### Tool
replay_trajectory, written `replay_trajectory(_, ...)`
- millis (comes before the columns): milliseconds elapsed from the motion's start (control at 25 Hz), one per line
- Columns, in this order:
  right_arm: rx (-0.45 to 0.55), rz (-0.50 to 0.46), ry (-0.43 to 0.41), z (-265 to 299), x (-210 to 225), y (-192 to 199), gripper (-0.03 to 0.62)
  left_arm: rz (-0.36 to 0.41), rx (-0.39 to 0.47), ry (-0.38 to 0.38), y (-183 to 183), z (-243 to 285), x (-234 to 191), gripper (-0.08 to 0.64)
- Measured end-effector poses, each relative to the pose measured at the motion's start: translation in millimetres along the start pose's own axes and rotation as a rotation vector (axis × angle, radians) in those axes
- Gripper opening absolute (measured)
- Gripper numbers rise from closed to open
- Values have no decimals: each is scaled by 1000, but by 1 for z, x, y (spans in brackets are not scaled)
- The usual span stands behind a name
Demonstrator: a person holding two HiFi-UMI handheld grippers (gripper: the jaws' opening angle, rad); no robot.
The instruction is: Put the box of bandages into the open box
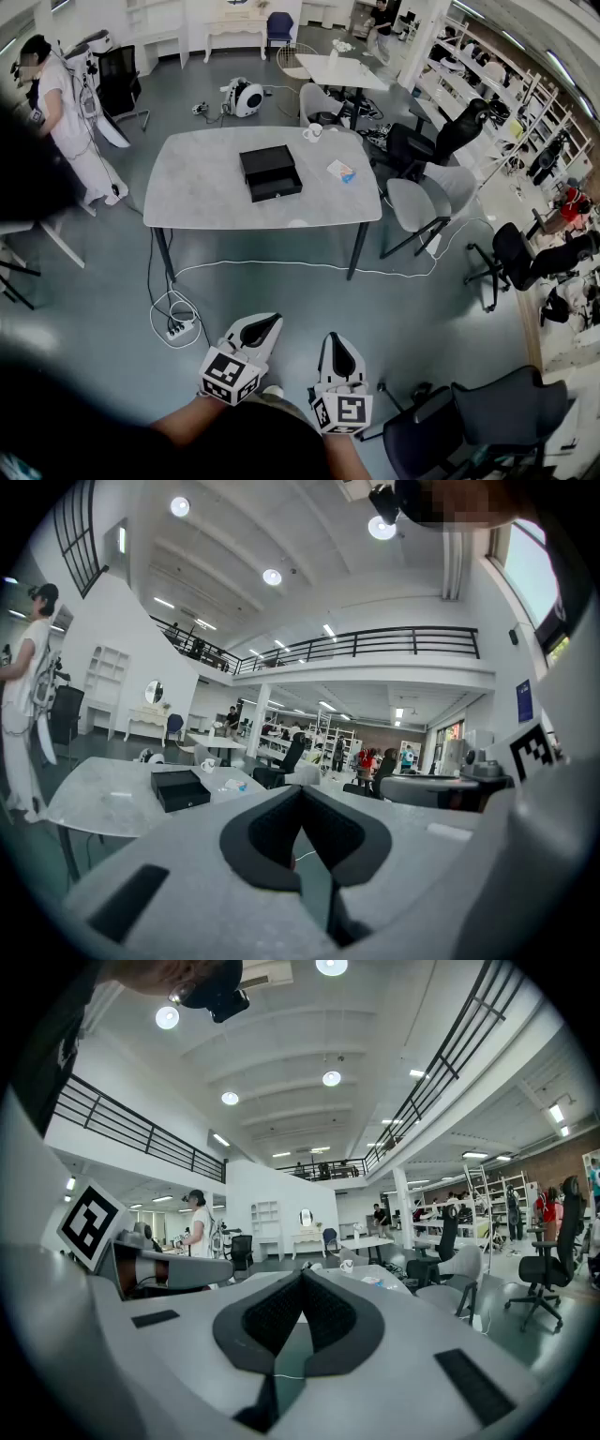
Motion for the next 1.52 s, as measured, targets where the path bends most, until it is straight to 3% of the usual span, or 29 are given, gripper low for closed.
replay_trajectory(400,1,-96,-5,-1,21,2,11,-22,50,-1,-3,18,4,15)
replay_trajectory(720,-15,26,8,39,56,6,11,-3,-4,24,-7,75,-17,15)
replay_trajectory(920,-75,64,6,97,88,-5,11,0,-28,41,-28,132,-53,15)
replay_trajectory(1240,-123,65,16,213,126,-58,11,18,-56,84,-81,218,-130,15)
replay_trajectory(1520,-181,66,-22,301,136,-84,12,-37,-46,116,-116,270,-205,17)
Point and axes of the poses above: the fingertips, and each gripper's own axes: z forward along the fingers, x to its right, y out of its underside, the point moved 8 cm from there along -z, backward along the fingers, and after that the axes turned 11 degrees about -x, right-handed, at the moved point
